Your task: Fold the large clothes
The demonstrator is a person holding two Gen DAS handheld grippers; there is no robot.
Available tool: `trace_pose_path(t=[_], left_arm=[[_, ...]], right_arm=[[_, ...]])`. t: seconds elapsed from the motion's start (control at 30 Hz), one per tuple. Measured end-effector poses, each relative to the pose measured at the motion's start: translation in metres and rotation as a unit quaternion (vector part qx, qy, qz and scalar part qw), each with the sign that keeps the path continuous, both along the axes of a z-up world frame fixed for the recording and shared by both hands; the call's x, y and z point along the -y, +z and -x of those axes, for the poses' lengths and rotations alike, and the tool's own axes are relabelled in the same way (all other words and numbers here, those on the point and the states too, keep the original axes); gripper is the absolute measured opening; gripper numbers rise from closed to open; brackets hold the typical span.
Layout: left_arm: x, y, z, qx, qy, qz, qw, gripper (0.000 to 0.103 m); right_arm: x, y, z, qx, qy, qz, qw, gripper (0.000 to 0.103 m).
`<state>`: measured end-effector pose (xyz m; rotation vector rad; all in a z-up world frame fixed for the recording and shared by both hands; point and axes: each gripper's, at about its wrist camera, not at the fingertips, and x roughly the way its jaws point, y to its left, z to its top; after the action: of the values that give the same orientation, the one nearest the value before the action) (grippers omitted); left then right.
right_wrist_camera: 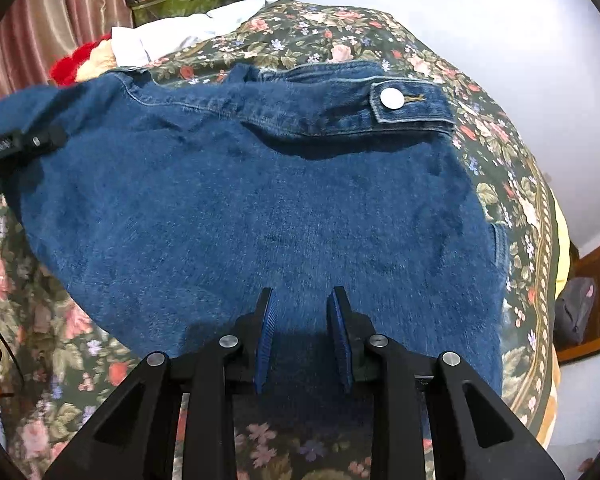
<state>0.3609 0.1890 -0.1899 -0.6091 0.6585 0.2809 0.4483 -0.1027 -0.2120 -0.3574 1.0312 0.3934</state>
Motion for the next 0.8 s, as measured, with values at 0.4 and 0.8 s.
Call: trace_pose_path(t=[0.4, 0.8], left_arm=[[0.024, 0.076, 0.025, 0.059, -0.021, -0.110, 0.9919, 0.024], [0.063, 0.088, 0.005, 0.058, -0.059, -0.143, 0.9863, 0.023]], right_arm=[[-0.083, -0.020, 0.008, -0.140, 0.068, -0.148, 0.977, 0.024], [-0.053, -0.001, 0.016, -0.135, 0.065, -0.145, 0.978, 0.024]])
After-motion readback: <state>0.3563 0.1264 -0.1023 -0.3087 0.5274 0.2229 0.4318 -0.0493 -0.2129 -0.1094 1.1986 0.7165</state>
